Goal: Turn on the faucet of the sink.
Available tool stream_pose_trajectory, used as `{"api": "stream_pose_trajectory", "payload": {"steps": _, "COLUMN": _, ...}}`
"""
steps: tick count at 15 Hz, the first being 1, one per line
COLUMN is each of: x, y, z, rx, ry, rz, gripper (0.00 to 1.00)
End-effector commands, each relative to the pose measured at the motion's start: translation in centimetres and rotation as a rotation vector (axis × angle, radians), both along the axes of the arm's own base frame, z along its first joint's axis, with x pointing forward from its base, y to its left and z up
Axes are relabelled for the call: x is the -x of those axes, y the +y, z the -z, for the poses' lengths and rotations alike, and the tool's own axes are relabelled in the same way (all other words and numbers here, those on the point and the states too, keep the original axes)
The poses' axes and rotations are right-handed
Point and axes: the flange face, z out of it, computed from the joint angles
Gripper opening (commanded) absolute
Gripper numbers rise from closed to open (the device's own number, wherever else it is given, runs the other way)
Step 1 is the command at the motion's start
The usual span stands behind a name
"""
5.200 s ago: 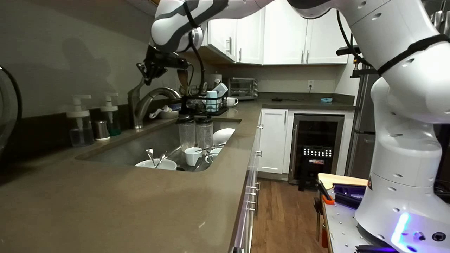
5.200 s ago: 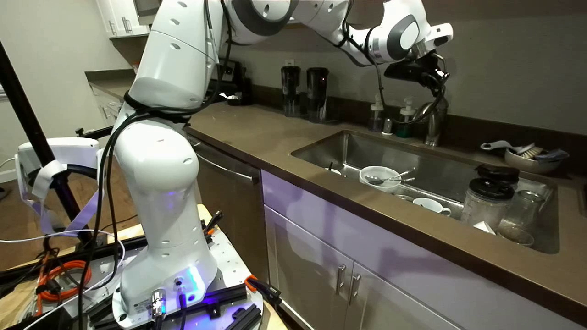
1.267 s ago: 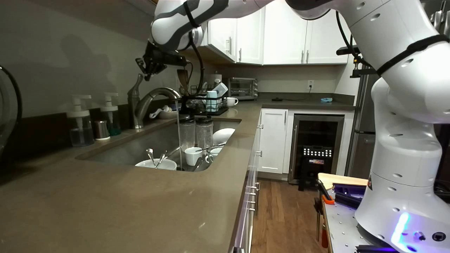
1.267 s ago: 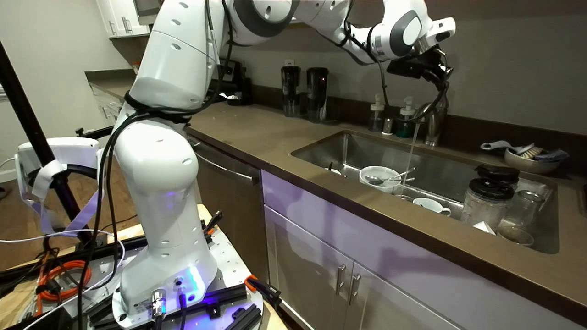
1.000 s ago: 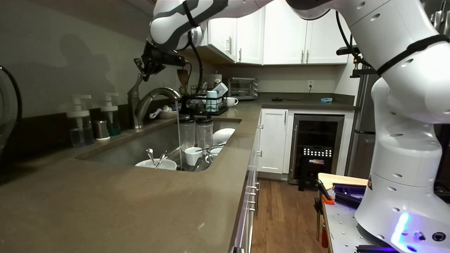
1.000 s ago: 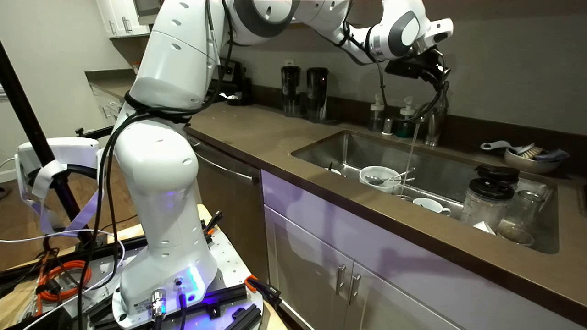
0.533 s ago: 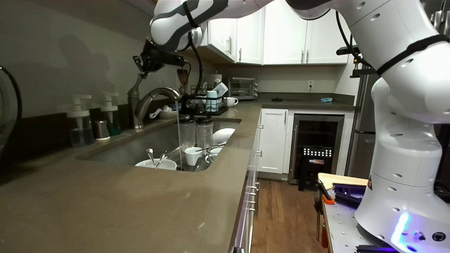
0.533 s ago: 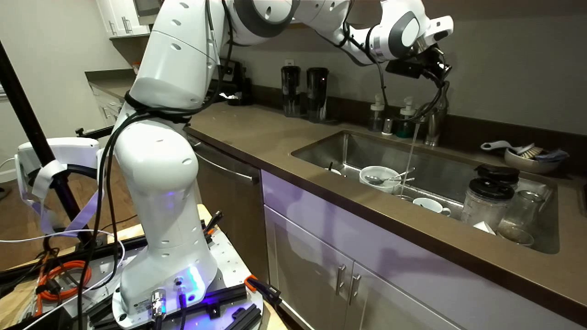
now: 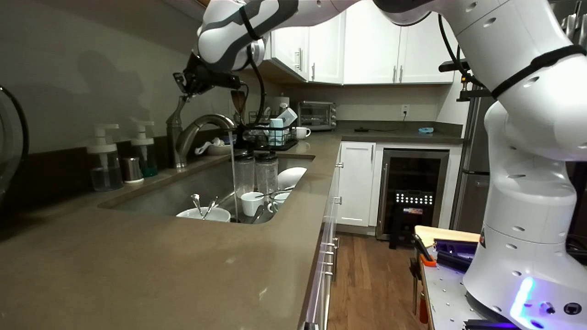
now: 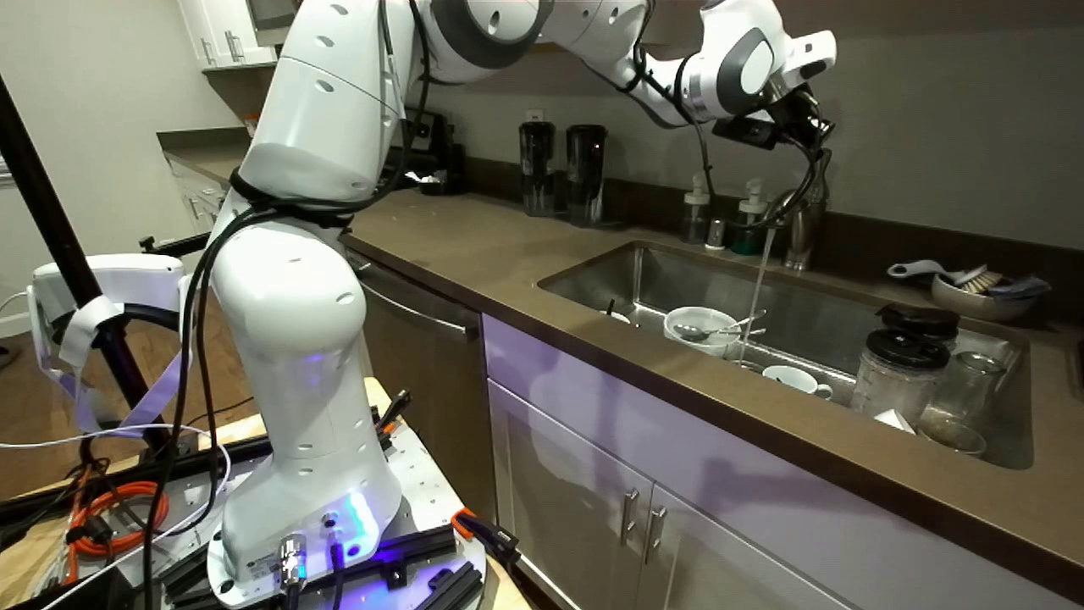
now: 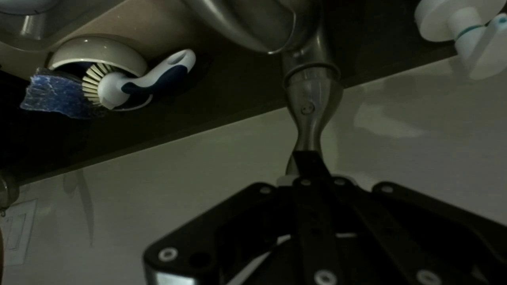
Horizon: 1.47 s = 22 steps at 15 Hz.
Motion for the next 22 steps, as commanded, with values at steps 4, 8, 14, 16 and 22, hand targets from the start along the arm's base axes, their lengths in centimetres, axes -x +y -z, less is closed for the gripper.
{"api": "stream_pose_trajectory", "payload": {"steps": 4, "x": 0.1, "y": 0.3, "z": 0.1, "rx": -0.026, "ry": -0.084, "rz": -0.004, "gripper": 0.00}}
{"api": "stream_pose_trajectory", "payload": {"steps": 8, "x": 0.2, "y": 0.8, "z": 0.0, "rx": -0.023, "ry": -0.121, "rz": -0.012, "gripper": 0.00}}
{"api": "stream_pose_trajectory", "payload": {"steps": 14, "x": -0.1, "y": 0.7, "z": -1.2, "rx": -0.015, "ry": -0.159, "rz": -0.015, "gripper": 0.00}}
{"api": "stream_pose_trajectory", "payload": {"steps": 16, "x": -0.2, "y": 0.2, "z": -1.7, "rx": -0.008, "ry": -0.167, "rz": -0.003, "gripper": 0.00}}
{"api": "stream_pose_trajectory", "payload": {"steps": 22, "x": -0.3, "y": -1.8, "z": -2.6, "rx": 0.027, "ry": -0.166, "rz": 0.046, "gripper": 0.00}}
